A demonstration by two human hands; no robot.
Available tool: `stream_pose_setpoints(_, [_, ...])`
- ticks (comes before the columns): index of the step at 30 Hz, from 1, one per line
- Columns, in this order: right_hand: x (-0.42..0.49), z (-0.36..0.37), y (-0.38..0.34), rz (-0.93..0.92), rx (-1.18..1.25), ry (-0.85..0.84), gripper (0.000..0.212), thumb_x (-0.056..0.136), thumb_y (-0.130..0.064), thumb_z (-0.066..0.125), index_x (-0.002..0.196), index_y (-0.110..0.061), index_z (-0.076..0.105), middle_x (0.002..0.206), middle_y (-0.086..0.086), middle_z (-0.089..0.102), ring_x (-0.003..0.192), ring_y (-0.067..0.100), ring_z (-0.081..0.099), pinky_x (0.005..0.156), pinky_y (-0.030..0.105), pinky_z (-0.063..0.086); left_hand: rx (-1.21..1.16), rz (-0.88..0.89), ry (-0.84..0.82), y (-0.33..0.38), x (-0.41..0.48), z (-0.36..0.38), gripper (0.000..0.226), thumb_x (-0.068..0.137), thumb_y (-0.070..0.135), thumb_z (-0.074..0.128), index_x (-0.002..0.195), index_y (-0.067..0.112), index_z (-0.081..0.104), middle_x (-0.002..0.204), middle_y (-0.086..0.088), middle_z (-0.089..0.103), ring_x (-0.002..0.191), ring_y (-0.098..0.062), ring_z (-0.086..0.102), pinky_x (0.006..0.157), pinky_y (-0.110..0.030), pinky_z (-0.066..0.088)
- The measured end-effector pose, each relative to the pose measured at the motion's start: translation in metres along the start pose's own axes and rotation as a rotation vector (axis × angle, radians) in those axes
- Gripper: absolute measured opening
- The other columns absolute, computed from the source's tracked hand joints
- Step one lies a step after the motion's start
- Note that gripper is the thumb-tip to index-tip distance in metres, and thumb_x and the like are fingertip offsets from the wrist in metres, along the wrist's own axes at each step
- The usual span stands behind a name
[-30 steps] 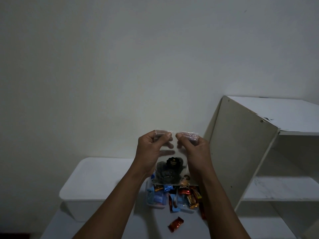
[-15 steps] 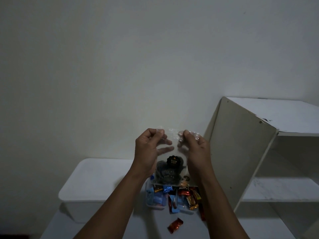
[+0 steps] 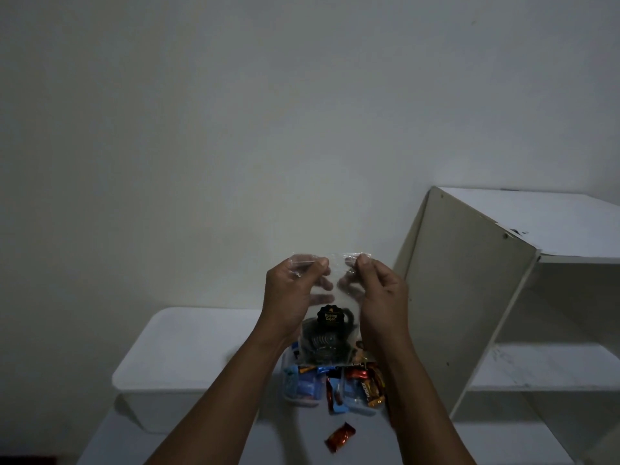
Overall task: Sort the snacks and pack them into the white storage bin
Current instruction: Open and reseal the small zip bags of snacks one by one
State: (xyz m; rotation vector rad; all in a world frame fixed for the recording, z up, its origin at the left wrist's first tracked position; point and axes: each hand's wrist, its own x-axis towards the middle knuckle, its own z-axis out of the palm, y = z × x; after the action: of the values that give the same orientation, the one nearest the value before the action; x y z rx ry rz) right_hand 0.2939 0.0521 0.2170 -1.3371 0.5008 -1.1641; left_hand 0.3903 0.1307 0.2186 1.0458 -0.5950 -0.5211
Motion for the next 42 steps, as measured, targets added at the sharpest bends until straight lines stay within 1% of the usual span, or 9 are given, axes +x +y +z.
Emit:
stream_pose_setpoints(3, [0.001,-0.002,0.001,-0.02,-0.013,0.002,0.024,0.099,-0.023,0.056,0.091,-0.013,0.076,0.074,0.006,0.068,0.073,0.013,0.068,0.077,0.034,0.061,-0.019,-0.053,-0.045,0.0,-0.002,0.0,0.011,0.084,0.011,0.073,0.091,0.003,0.07,0.08,-0.01,0.07,0.069,-0.022,0.065,0.072,-0.048,0.058])
stream_pose_setpoints(8, [0.0,-0.002,0.005,0.016,0.013,-0.058,0.026,0.099,-0.024,0.055,0.092,-0.01,0.076,0.076,0.011,0.066,0.077,0.021,0.067,0.077,0.037,0.059,0.021,-0.042,-0.056,-0.002,0.0,-0.002,0.004,0.084,0.007,0.071,0.086,0.003,0.072,0.08,-0.012,0.071,0.067,-0.022,0.065,0.07,-0.043,0.057])
stream_pose_setpoints(11, [-0.002,0.0,0.006,0.03,0.059,0.001,0.027,0.099,-0.02,0.057,0.08,-0.009,0.072,0.073,0.009,0.067,0.079,0.026,0.067,0.081,0.044,0.061,0.006,-0.033,-0.039,-0.003,0.001,-0.004,0.002,0.084,0.006,0.07,0.084,0.004,0.071,0.079,-0.012,0.07,0.066,-0.022,0.064,0.07,-0.044,0.057])
stream_pose_setpoints(15, [-0.004,0.003,0.006,-0.005,0.053,0.054,0.022,0.096,-0.013,0.06,0.08,-0.003,0.07,0.074,0.007,0.069,0.078,0.026,0.069,0.079,0.04,0.062,0.002,-0.047,-0.062,-0.007,0.0,-0.005,0.006,0.085,0.009,0.07,0.088,0.003,0.071,0.079,-0.01,0.071,0.068,-0.022,0.064,0.072,-0.045,0.057])
stream_pose_setpoints(20, [-0.001,0.001,0.006,0.034,-0.012,-0.026,0.025,0.093,-0.022,0.065,0.076,-0.004,0.069,0.069,0.005,0.066,0.076,0.024,0.065,0.083,0.048,0.06,-0.038,-0.09,-0.094,-0.006,0.001,-0.007,0.01,0.088,0.01,0.067,0.093,0.001,0.068,0.082,-0.012,0.068,0.069,-0.024,0.064,0.07,-0.044,0.057])
stream_pose_setpoints(26, [-0.003,0.001,0.003,0.016,0.003,-0.004,0.022,0.093,-0.016,0.064,0.076,-0.003,0.064,0.07,0.0,0.063,0.073,0.014,0.062,0.081,0.045,0.059,-0.126,-0.087,-0.074,-0.009,-0.001,-0.007,0.008,0.091,0.01,0.061,0.092,0.002,0.062,0.077,-0.01,0.064,0.069,-0.028,0.065,0.071,-0.047,0.057])
stream_pose_setpoints(31, [-0.003,0.0,0.002,0.043,-0.128,-0.046,0.01,0.088,-0.021,0.072,0.082,-0.013,0.074,0.071,-0.003,0.07,0.069,0.008,0.063,0.066,0.026,0.055,-0.042,-0.039,-0.094,-0.009,-0.001,-0.007,0.005,0.089,0.011,0.065,0.088,0.006,0.067,0.08,-0.009,0.069,0.074,-0.03,0.068,0.076,-0.05,0.058])
stream_pose_setpoints(36, [-0.002,0.003,0.008,0.061,-0.103,0.031,0.008,0.086,-0.021,0.074,0.083,-0.014,0.075,0.071,-0.003,0.07,0.068,0.008,0.062,0.066,0.026,0.054,-0.115,-0.031,-0.013,-0.012,-0.003,-0.006,0.008,0.092,0.007,0.061,0.089,0.004,0.067,0.085,-0.011,0.07,0.074,-0.035,0.069,0.078,-0.051,0.059])
stream_pose_setpoints(42, [-0.002,0.003,0.006,0.14,-0.08,-0.006,0.015,0.086,-0.024,0.073,0.086,-0.009,0.074,0.07,0.001,0.066,0.068,0.011,0.06,0.059,0.023,0.052,-0.089,-0.036,-0.021,-0.009,0.0,-0.011,0.011,0.092,0.009,0.06,0.085,0.006,0.067,0.081,-0.009,0.071,0.072,-0.03,0.071,0.079,-0.048,0.057])
